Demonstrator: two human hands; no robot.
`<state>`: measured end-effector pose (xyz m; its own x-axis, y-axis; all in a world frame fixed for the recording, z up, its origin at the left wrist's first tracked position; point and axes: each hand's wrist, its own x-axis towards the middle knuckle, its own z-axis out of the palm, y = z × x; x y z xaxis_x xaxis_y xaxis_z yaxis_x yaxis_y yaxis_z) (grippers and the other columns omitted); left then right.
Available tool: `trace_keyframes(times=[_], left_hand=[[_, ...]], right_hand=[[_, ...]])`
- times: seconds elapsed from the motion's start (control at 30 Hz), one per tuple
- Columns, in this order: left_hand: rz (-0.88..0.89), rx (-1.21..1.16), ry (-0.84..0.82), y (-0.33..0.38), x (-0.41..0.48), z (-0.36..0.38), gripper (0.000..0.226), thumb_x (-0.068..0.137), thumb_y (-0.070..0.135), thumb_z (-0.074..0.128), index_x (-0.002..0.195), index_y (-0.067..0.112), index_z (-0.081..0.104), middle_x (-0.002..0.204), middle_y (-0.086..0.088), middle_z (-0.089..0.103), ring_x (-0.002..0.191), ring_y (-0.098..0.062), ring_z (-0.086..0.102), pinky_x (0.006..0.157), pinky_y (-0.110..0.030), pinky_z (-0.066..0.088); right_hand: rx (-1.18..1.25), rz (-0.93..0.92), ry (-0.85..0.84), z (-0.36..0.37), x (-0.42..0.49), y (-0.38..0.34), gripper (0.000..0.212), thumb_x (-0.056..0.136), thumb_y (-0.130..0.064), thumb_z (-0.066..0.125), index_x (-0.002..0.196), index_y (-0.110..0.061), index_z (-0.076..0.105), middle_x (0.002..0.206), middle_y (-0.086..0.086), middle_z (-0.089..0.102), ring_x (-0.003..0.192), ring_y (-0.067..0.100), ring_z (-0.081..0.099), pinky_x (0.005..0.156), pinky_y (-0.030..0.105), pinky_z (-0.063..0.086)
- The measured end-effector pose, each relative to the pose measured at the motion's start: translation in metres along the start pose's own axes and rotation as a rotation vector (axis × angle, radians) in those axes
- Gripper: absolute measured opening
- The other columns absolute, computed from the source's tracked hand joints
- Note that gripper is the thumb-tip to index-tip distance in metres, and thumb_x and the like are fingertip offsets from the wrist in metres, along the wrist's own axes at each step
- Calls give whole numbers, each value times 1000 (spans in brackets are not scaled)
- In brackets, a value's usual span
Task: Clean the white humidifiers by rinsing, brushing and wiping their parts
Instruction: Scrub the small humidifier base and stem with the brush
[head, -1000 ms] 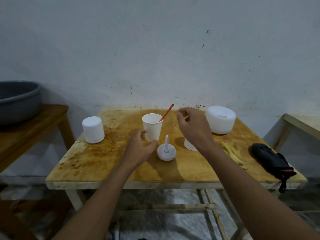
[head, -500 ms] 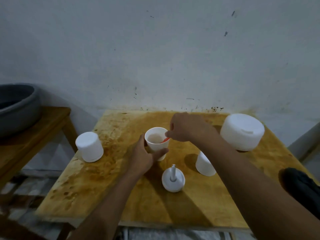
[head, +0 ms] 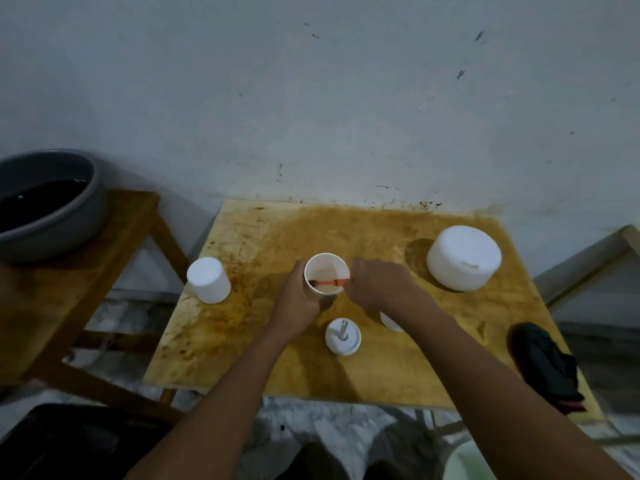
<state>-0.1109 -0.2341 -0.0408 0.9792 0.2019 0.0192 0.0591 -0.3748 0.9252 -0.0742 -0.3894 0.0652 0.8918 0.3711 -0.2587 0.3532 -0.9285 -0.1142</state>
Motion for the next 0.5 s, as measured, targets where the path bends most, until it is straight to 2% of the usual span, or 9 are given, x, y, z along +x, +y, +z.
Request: trace_keyframes(times=[0.13, 0.23, 0.37, 0.5], left_hand=[[1, 67, 12, 10, -12, -11, 68, 69, 19, 86, 123, 33, 46, 113, 15, 58, 107, -11, 57, 81, -20, 47], [10, 121, 17, 12, -17, -20, 70, 72, 26, 85, 129, 33, 44, 119, 11, 56, 112, -13, 55, 85, -29, 48], [8, 172, 26, 13, -18, -27, 74, 71, 29, 86, 130, 31, 42, 119, 11, 55, 111, -14, 55, 83, -34, 51], [14, 224, 15, 10, -16, -27, 77, 70, 32, 87, 132, 30, 41, 124, 6, 57, 111, -17, 55, 83, -37, 52]], right_hand=[[76, 4, 65, 4, -25, 5, 30, 95, -42, 50, 114, -19, 58, 100, 1, 66, 88, 22, 64, 66, 31, 43], [172, 36, 100, 6, -44, 5, 28, 97, -45, 47, 106, -22, 62, 94, -2, 68, 84, 20, 64, 61, 29, 39], [220, 68, 130, 15, -59, 2, 35, 99, -51, 43, 101, -24, 64, 89, -2, 69, 81, 20, 65, 63, 30, 45], [265, 104, 142, 26, -66, 4, 35, 101, -50, 40, 103, -23, 63, 90, 0, 70, 81, 21, 65, 60, 28, 38]])
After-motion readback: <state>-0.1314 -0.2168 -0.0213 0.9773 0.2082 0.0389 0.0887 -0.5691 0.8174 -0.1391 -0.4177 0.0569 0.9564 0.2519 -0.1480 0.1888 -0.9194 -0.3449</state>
